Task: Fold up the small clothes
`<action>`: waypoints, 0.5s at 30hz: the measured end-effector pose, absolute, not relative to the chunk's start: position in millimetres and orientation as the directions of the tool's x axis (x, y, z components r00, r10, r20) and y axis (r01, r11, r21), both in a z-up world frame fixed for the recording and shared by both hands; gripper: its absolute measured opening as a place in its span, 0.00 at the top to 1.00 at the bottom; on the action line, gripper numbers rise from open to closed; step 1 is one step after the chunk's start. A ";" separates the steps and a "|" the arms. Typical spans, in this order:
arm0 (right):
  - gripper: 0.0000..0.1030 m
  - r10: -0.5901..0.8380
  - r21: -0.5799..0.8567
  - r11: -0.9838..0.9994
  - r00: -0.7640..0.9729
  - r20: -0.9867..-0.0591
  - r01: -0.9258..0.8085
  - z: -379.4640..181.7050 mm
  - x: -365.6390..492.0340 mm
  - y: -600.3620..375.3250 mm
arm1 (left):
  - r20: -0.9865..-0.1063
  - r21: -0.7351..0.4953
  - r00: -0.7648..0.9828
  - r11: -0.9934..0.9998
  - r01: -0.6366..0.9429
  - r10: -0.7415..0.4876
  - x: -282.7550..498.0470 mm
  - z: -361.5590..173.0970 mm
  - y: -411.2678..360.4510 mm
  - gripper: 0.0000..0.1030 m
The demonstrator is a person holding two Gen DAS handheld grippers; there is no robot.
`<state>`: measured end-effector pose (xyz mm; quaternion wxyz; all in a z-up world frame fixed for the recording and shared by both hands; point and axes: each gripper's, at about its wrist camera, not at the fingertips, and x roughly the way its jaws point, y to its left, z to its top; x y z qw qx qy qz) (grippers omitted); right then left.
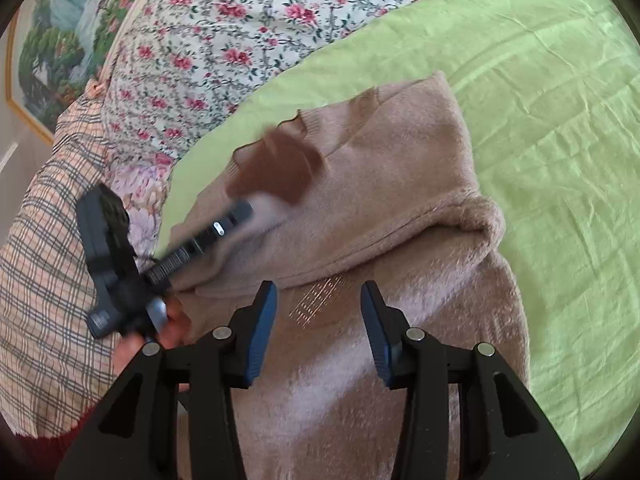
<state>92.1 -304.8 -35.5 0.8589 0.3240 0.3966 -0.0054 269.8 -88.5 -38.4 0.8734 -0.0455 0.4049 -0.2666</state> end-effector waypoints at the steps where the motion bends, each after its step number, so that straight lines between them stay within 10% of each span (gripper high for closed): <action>1: 0.55 0.247 0.555 0.785 0.682 -0.688 0.275 -36.3 96.0 -306.1 | -0.691 -0.298 0.519 0.853 0.429 -0.503 269.2 -42.6 -85.6 0.71; 5: 0.42 0.246 0.568 0.773 0.693 -0.678 0.282 -36.0 111.6 -307.0 | -0.701 -0.241 0.553 0.880 0.409 -0.449 240.7 -40.6 -61.0 0.40; 15: 0.42 0.194 0.504 0.782 0.626 -0.755 0.366 -49.2 159.2 -311.5 | -0.719 -0.043 0.689 0.995 0.087 -0.091 198.7 -38.1 85.7 0.34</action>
